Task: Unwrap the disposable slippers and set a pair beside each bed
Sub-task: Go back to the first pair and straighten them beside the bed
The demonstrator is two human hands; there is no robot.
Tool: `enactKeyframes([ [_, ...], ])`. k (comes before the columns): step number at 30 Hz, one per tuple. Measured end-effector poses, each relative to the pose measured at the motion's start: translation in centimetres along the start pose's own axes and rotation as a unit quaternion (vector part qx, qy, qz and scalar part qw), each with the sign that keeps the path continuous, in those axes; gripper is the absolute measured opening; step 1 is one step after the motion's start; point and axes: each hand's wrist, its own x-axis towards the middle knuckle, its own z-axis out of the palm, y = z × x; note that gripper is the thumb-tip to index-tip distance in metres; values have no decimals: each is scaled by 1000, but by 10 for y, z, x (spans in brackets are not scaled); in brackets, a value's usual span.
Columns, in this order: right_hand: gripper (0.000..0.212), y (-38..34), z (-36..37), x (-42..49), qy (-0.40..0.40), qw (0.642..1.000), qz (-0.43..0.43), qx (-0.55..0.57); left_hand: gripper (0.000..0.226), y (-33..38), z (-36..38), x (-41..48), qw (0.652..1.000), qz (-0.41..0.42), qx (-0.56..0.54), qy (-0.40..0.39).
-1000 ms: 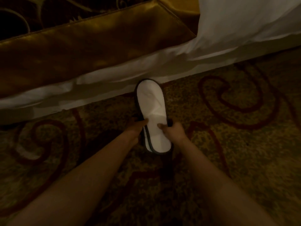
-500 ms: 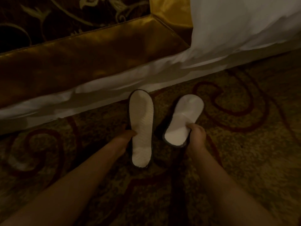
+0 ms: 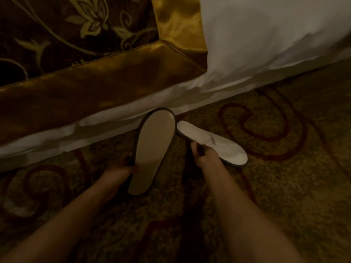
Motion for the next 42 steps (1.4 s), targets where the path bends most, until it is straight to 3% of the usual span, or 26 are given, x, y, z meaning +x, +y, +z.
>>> enactKeyframes([
  [3, 24, 8, 2, 9, -78, 984, 105, -119, 33, 2, -4, -9, 993, 91, 74, 13],
  [4, 29, 4, 2, 11, -100, 964, 167, -183, 36, 2, -4, -10, 984, 131, 118, 21],
  [6, 38, -1, 5, 6, -181, 866, 236, -402, 45, 1, -2, -14, 957, 197, 211, 24],
  [7, 43, 0, 2, 4, -239, 820, 258, -451, 50, 0, -1, -15, 943, 226, 243, 20],
  [10, 46, 2, -5, 0, -313, 763, 271, -496, 55, -8, 3, -16, 902, 295, 316, 17],
  [15, 53, 19, -11, 0, -267, 763, 112, -578, 49, -27, 17, -6, 853, 334, 400, 6],
  [19, 47, 46, -24, 5, -214, 762, -13, -612, 51, -49, 20, 4, 874, 274, 400, -4],
  [22, 43, 63, -30, 10, -188, 681, -121, -698, 52, -59, 29, 10, 904, 191, 382, -22],
  [25, 46, 69, -31, 14, -163, 596, -197, -761, 52, -64, 50, 6, 925, 168, 341, 0],
  [27, 53, 60, -32, 19, -158, 515, -301, -787, 59, -69, 68, 2, 905, 184, 381, 41],
  [30, 62, 18, -33, 31, -99, 440, -453, -769, 78, -72, 94, -4, 880, 165, 442, 57],
  [32, 84, -20, -37, 44, -14, 403, -434, -806, 91, -74, 111, -8, 867, 169, 468, 27],
  [35, 112, -65, -48, 62, 13, 373, -260, -891, 107, -81, 130, -11, 839, 176, 514, -19],
  [38, 117, -74, -58, 70, -18, 349, -150, -925, 111, -85, 136, -7, 803, 166, 572, -30],
  [42, 111, -62, -56, 65, 16, 357, -168, -919, 107, -86, 131, -2, 789, 180, 587, -35],
])
